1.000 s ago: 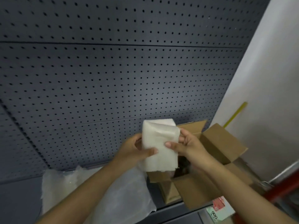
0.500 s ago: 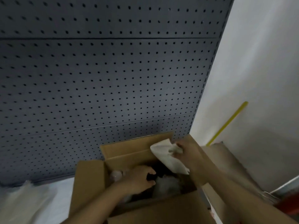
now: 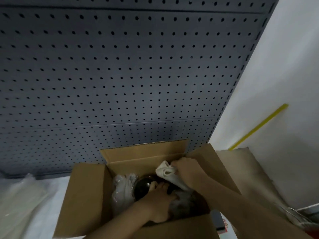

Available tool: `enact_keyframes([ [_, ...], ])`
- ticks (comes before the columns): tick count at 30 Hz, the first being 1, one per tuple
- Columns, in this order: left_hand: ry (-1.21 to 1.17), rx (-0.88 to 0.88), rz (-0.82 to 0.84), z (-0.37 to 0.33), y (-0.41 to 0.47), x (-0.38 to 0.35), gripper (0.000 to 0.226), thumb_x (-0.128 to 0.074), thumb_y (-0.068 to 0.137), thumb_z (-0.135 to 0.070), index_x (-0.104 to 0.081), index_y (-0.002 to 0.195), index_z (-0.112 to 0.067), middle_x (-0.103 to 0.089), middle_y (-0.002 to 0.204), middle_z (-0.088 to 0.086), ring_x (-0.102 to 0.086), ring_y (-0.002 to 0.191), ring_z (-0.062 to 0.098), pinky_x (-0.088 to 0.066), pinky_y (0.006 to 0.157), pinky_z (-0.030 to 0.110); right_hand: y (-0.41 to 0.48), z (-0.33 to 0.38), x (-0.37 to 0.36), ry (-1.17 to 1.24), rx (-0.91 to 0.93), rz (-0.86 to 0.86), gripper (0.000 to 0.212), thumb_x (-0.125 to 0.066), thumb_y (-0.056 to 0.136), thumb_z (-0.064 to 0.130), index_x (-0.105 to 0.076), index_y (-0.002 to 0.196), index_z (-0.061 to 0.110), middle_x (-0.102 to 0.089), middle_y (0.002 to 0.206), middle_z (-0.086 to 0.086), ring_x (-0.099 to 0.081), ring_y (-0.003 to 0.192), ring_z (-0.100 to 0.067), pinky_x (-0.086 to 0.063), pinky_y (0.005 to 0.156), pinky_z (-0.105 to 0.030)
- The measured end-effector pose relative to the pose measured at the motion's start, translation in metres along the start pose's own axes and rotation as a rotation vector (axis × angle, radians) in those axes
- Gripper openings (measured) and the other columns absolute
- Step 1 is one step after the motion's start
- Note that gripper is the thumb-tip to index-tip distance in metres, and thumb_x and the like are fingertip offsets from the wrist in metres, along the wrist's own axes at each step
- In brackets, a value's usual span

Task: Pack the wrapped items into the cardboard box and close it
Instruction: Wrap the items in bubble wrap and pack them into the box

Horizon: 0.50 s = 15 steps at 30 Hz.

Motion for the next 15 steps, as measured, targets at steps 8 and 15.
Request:
enact_keyframes([
  [8,-0.009,-0.081,-0.094,0.007,-0.024,0.004,0.055,-0.047,0.095,-0.022,-0.030,0.147,-0.027,-0.002,0.161,0.008,0.006,0.148,0.027,0.011,0.115,0.034,0.029,0.012,-0.038,-0.011,-0.097,0.271,0.032,-0.040,0.099,0.026,-0.065,0.104,0.007,-0.064,0.090,-0.008,-0.051,0.074,-0.019,-0.045,0.078,-0.034],
  [15,-0.074,-0.055,-0.194,0.014,-0.048,0.020,0.044,-0.042,0.099,-0.029,-0.040,0.143,-0.026,-0.008,0.162,0.001,0.002,0.149,0.020,0.010,0.110,0.024,0.037,0.020,-0.075,0.079,-0.100,0.277,0.036,-0.036,0.102,0.025,-0.055,0.125,0.005,-0.059,0.127,-0.016,-0.057,0.110,-0.029,-0.044,0.097,-0.038],
])
Point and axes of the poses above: each hand's wrist, its own y-axis towards the middle knuckle, its own x-axis out of the back of the hand, z = x × y, the point moved 4 cm from there along y, towards the middle knuckle
